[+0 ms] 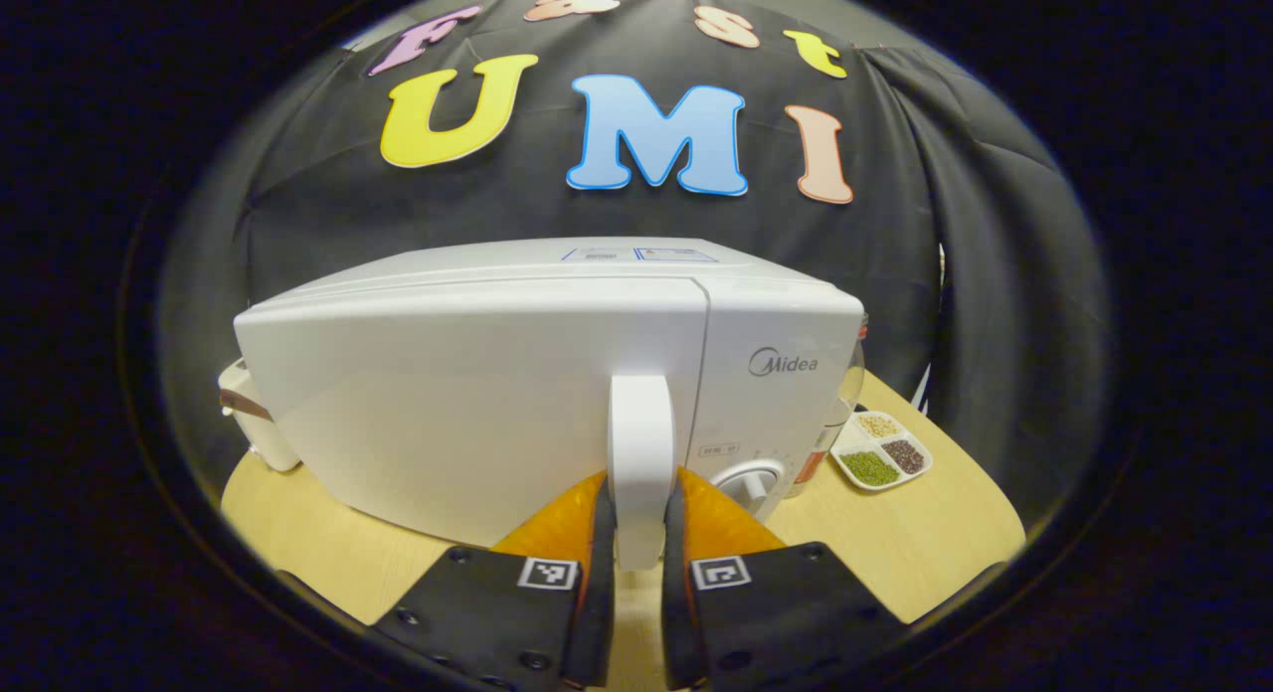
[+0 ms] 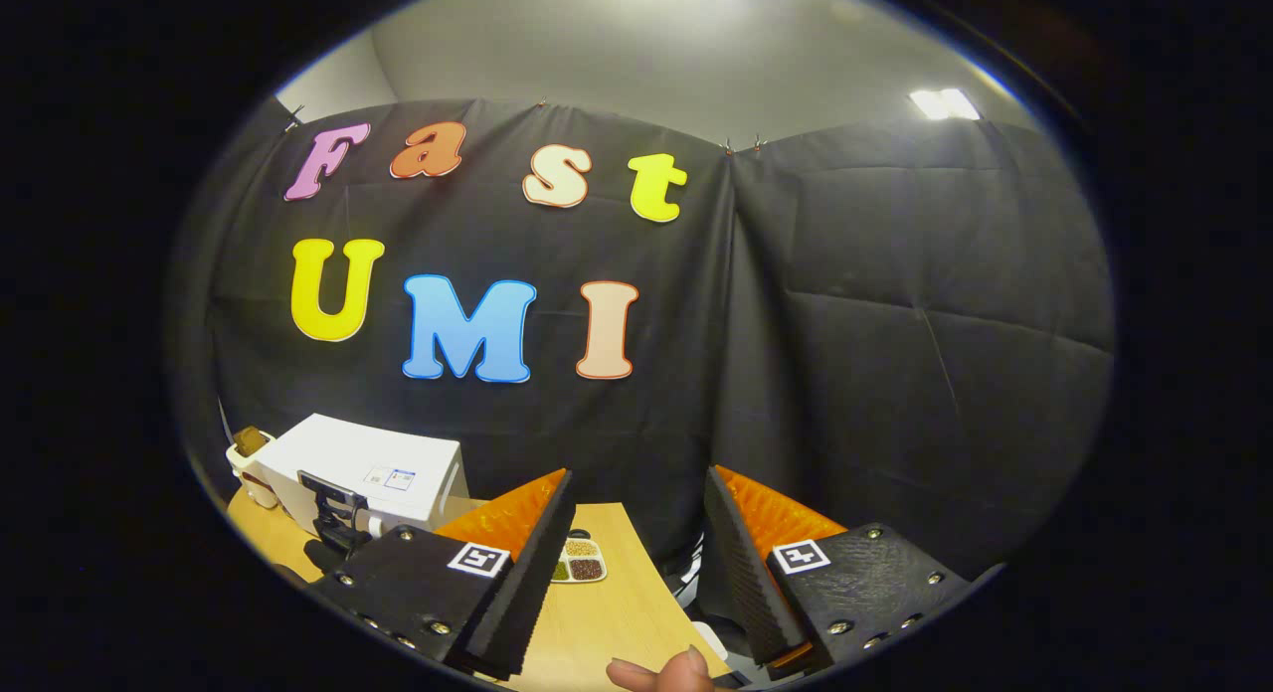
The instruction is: Open the microwave oven with the left hand, put the food in, and close the microwave oven.
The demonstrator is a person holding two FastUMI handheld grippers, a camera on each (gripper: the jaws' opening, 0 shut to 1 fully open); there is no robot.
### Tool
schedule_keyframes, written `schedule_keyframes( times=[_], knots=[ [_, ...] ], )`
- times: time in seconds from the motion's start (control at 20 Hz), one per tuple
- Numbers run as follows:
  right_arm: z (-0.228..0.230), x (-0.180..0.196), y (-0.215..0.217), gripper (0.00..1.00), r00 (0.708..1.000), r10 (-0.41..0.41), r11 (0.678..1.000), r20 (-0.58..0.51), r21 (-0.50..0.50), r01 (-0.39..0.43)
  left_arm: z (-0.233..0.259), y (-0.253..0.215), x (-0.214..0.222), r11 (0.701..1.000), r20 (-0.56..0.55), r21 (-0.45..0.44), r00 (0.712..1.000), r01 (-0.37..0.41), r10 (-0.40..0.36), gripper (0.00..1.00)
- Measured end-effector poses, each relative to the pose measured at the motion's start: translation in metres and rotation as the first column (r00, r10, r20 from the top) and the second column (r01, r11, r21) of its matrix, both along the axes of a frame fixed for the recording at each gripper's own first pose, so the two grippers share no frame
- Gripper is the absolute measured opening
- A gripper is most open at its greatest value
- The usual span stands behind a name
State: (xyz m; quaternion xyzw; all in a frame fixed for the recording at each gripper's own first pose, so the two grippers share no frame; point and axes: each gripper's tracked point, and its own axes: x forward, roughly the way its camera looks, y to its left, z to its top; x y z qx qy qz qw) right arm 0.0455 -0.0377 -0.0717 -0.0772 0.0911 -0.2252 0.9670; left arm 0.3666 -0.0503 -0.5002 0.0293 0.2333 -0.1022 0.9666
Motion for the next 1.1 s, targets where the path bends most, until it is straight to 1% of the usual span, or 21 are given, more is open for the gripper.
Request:
schedule_keyframes(
  times=[0.1, 0.15, 0.2, 0.35, 0.4, 0.45, 0.55, 0.6, 0.7, 0.75, 0.8, 0.85, 0.9, 0.95, 1.0, 1.05, 1.1],
  knots=[
    [0.004, -0.017, 0.003, 0.81, 1.000, 0.002, 1.000, 0.010, -0.006, -0.002, 0.000, 0.001, -0.001, 0.998, 0.030, 0.055, 0.999, 0.010, -0.012, 0.27],
    [0.008, -0.026, 0.003, 0.81, 1.000, -0.004, 1.000, 0.022, -0.014, 0.004, -0.002, 0.000, -0.002, 0.997, 0.038, 0.078, 0.999, 0.016, -0.019, 0.22],
    [0.010, -0.036, 0.003, 0.81, 0.999, -0.010, 1.000, 0.032, -0.019, 0.011, 0.000, 0.000, -0.002, 0.995, 0.047, 0.094, 0.998, 0.028, -0.033, 0.23],
    [0.011, -0.068, -0.001, 0.81, 0.998, -0.045, 0.999, 0.043, -0.016, 0.046, -0.002, 0.000, -0.002, 0.994, 0.025, 0.086, 0.998, 0.063, -0.066, 0.19],
    [0.010, -0.079, 0.001, 0.81, 0.998, -0.048, 0.999, 0.047, -0.006, 0.049, -0.002, 0.001, -0.004, 0.994, 0.020, 0.090, 0.997, 0.069, -0.071, 0.21],
    [0.012, -0.089, 0.002, 0.81, 0.997, -0.053, 0.999, 0.053, 0.001, 0.053, -0.001, 0.000, -0.003, 0.993, 0.015, 0.096, 0.997, 0.075, -0.077, 0.17],
    [0.017, -0.114, 0.002, 0.81, 0.996, -0.065, 0.998, 0.068, 0.006, 0.065, -0.001, 0.000, -0.003, 0.994, -0.006, 0.086, 0.998, 0.066, -0.065, 0.15],
    [0.022, -0.125, 0.001, 0.81, 0.995, -0.065, 0.998, 0.078, -0.001, 0.065, -0.002, 0.000, -0.004, 0.995, -0.016, 0.078, 0.998, 0.057, -0.056, 0.16],
    [0.027, -0.146, -0.003, 0.79, 0.994, -0.075, 0.997, 0.078, -0.015, 0.076, -0.002, 0.001, -0.004, 0.995, -0.032, 0.085, 0.998, 0.048, -0.045, 0.16],
    [0.031, -0.154, -0.004, 0.81, 0.993, -0.077, 0.997, 0.087, -0.019, 0.079, -0.002, 0.001, -0.004, 0.995, -0.036, 0.091, 0.999, 0.044, -0.041, 0.16],
    [0.033, -0.162, -0.005, 0.81, 0.992, -0.081, 0.996, 0.093, -0.018, 0.083, -0.002, 0.001, -0.005, 0.994, -0.041, 0.095, 0.998, 0.046, -0.042, 0.14],
    [0.031, -0.169, -0.006, 0.81, 0.993, -0.084, 0.996, 0.087, -0.013, 0.086, -0.003, 0.003, -0.011, 0.995, -0.057, 0.090, 0.998, 0.042, -0.037, 0.16],
    [0.030, -0.176, -0.005, 0.81, 0.993, -0.079, 0.997, 0.085, -0.011, 0.080, -0.005, 0.006, -0.026, 0.998, -0.075, 0.061, 0.997, 0.016, -0.011, 0.14],
    [0.032, -0.181, -0.006, 0.81, 0.993, -0.076, 0.997, 0.095, -0.012, 0.077, 0.001, 0.014, -0.044, 0.999, -0.057, 0.052, 0.998, 0.003, 0.000, 0.16],
    [0.034, -0.184, -0.007, 0.81, 0.992, -0.074, 0.997, 0.103, -0.009, 0.075, 0.002, 0.024, -0.064, 0.998, -0.033, 0.064, 0.999, 0.000, 0.002, 0.16],
    [0.035, -0.187, -0.006, 0.79, 0.992, -0.063, 0.998, 0.108, 0.000, 0.063, 0.006, 0.036, -0.086, 0.997, -0.006, 0.073, 1.000, -0.010, 0.010, 0.16],
    [0.034, -0.189, -0.001, 0.81, 0.992, -0.043, 0.999, 0.116, 0.012, 0.042, 0.007, 0.046, -0.102, 0.997, 0.001, 0.076, 1.000, -0.012, 0.012, 0.16]
  ],
)
